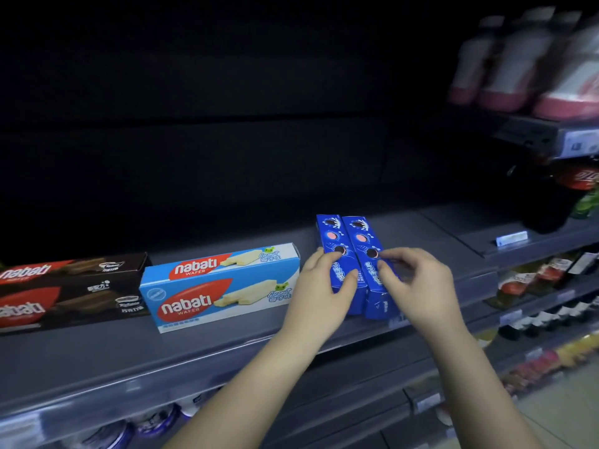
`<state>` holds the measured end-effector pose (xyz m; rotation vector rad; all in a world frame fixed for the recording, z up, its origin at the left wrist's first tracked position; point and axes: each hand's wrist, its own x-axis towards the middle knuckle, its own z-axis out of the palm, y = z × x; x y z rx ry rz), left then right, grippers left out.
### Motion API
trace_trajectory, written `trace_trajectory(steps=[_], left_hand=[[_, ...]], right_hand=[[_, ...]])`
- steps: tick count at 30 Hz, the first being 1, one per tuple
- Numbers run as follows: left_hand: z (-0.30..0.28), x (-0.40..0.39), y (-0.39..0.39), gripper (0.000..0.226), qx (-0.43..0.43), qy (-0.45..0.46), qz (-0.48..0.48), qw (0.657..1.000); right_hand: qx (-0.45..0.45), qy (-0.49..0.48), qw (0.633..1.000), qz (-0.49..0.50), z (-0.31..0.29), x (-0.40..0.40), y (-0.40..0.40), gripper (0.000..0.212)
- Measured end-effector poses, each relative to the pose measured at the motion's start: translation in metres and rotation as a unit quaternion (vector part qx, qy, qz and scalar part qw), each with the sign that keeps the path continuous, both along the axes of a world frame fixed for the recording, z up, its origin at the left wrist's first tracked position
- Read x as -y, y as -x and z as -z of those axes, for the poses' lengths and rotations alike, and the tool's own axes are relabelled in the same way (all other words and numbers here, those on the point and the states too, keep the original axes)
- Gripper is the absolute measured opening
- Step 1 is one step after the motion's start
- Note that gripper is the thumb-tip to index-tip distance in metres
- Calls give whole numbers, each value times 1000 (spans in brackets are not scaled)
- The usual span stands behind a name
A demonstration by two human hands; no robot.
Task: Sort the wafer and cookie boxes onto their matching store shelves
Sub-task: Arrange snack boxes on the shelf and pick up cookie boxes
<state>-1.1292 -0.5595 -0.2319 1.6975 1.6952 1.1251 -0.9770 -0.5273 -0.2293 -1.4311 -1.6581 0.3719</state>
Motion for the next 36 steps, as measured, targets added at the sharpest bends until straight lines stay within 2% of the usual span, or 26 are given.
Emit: trace_trajectory(steps=[4,6,9,14,18,27,36], left_hand=[[-6,15,9,39,2,-40,0,999],[-14,28,15,37,-5,-53,12,999],[-27,53,38,30,-17,-78,15,997],[-40,97,116,38,-167,-114,-97,974],[-46,142,181,38,-225,-111,-188,950],[-53,247,292,41,-237,-108,-333,906],[-58,303,364,39,-251,-109,-404,873]], right_hand=[[93,-93,991,-5,-7,20,6,15],[100,-141,985,-13,-15,33,13,14],[94,-164,981,-43,-30,52,31,20],[147,-150,971,-110,-46,82,98,39],[177,-166,946,-214,-44,109,184,44],[113,-204,892,-387,-44,163,320,42],[84,-227,858,-452,-49,202,413,40]])
